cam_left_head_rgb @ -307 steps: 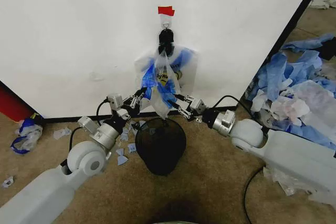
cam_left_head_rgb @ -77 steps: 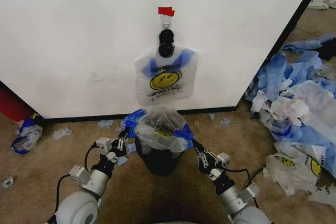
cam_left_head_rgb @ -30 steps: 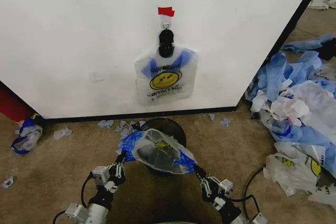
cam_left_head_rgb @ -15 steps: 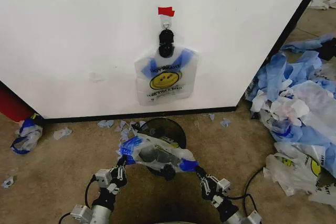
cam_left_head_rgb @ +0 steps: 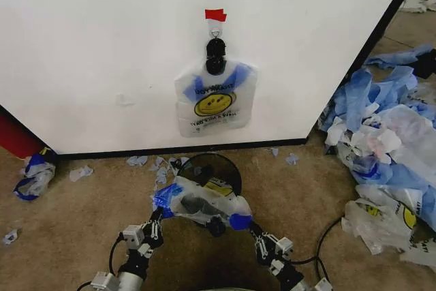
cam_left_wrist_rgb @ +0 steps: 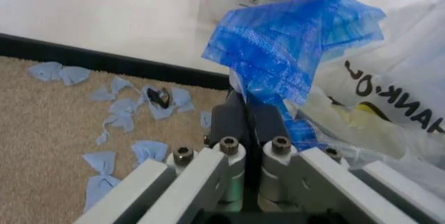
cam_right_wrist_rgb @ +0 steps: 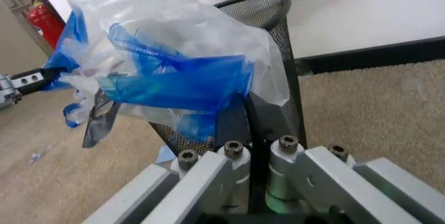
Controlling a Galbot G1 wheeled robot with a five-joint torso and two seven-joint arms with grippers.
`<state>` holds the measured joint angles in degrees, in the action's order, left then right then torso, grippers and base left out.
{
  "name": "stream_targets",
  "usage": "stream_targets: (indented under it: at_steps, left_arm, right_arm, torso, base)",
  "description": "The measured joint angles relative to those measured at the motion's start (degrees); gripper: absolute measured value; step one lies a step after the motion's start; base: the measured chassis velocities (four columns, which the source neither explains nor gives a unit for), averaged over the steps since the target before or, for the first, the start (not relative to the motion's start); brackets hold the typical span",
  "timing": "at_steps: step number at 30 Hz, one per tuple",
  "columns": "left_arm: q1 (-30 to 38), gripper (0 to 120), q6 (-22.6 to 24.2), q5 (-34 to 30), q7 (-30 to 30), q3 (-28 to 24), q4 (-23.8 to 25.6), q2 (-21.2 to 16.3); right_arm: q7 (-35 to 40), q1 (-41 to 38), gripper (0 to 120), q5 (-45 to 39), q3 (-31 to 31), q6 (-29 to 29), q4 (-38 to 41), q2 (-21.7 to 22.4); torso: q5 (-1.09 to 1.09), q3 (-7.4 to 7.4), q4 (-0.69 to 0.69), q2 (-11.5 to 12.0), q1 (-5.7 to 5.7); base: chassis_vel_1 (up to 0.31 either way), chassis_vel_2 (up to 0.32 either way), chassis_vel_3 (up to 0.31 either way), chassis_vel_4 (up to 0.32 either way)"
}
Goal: Pick up the garbage bag from the wall and place it over the trash bin.
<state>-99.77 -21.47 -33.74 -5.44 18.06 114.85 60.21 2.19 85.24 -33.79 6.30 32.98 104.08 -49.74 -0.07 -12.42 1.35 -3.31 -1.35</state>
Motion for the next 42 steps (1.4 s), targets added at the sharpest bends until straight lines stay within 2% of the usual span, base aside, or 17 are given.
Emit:
stream_targets:
  at_steps: [11, 33, 42]
  left_arm:
    - [3.7, 0, -0.7, -0.3, -0.1, -1.1, -4.3, -0.1]
    - [5.5, 0, 1.1, -1.5, -1.2, -1.2, -2.8, -2.5]
    - [6.9, 0, 1.1, -1.5, -1.1, -1.7, -4.7, -2.4]
  right_arm:
    - [0.3, -2.6, 0, 0.1, 0.1, -0.1, -3.1, -1.5]
    - [0.7, -2.0, 0, -0.3, -1.7, -0.3, -1.5, -1.2]
    - [1.0, -3.6, 0, -0.1, -2.2, -0.3, -4.4, -2.7]
  torso:
    - [0.00, 0.00, 0.00, 0.0, 0.00]
    - [0.00, 0.00, 0.00, 0.0, 0.00]
    - [0.00, 0.00, 0.00, 0.0, 0.00]
  base:
    - [0.000, 0.000, 0.000, 0.000]
    - [0.000, 0.000, 0.000, 0.000]
    - [0.000, 0.000, 0.000, 0.000]
